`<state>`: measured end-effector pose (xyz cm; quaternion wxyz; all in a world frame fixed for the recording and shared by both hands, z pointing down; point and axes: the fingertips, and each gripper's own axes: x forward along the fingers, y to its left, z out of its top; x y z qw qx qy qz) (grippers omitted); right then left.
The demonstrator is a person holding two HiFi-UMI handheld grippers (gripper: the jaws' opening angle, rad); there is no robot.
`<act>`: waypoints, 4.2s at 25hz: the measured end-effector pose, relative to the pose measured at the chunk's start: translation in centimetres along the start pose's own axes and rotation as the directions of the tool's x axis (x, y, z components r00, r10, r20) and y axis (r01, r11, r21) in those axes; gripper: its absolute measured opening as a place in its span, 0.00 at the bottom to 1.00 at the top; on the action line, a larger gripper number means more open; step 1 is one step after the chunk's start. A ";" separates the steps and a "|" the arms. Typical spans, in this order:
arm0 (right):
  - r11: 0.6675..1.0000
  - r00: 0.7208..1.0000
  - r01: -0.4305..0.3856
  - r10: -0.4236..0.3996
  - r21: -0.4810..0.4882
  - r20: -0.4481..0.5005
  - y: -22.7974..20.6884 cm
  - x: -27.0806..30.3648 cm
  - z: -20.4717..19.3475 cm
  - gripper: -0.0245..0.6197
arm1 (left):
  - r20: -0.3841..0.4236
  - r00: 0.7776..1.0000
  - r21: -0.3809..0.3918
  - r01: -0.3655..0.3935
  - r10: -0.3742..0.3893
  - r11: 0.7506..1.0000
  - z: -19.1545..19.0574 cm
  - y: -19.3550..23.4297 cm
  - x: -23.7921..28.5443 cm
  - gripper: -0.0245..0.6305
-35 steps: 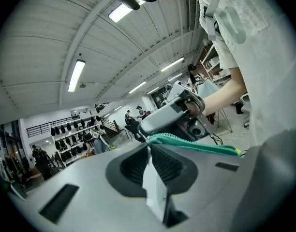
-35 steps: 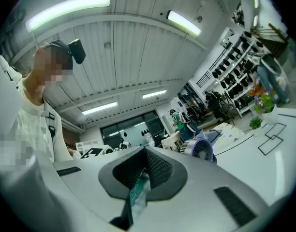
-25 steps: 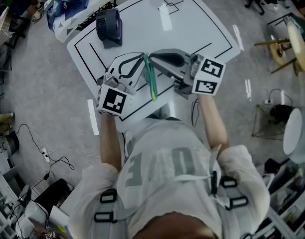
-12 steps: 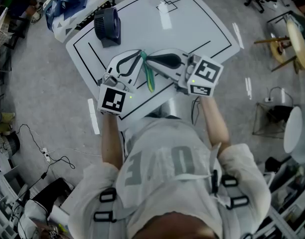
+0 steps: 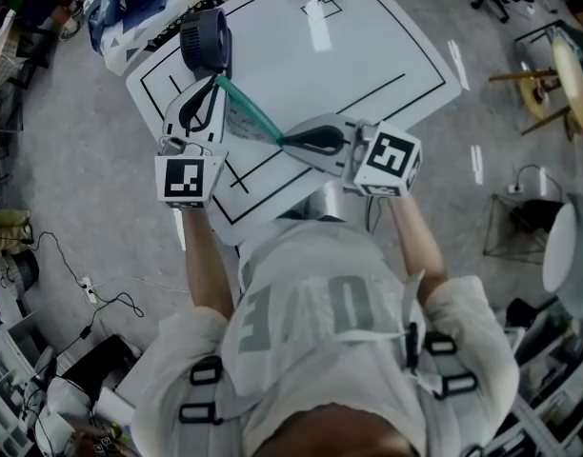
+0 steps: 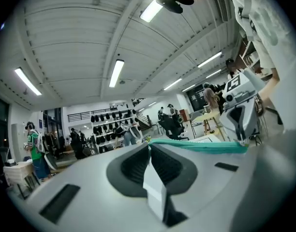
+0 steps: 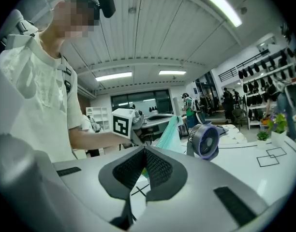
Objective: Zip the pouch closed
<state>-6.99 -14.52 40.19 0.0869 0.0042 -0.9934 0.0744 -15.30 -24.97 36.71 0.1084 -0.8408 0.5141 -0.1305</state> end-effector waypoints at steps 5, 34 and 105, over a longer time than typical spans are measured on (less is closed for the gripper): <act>1.000 0.999 0.002 -0.002 0.005 -0.032 0.2 -0.1 -1.0 0.05 | -0.063 0.998 0.033 -0.029 0.031 0.999 -2.8 0.2 -0.4 0.07; 0.945 0.962 0.238 -0.262 0.226 0.080 -3.4 -3.1 -3.1 0.05 | -0.110 0.994 -0.089 -0.004 -0.006 0.996 -4.8 -3.0 0.6 0.07; 0.521 0.500 0.851 -0.842 0.065 0.202 -9.6 -8.6 3.3 0.05 | 0.114 0.974 -0.271 -0.158 0.195 0.949 4.6 -4.5 0.7 0.05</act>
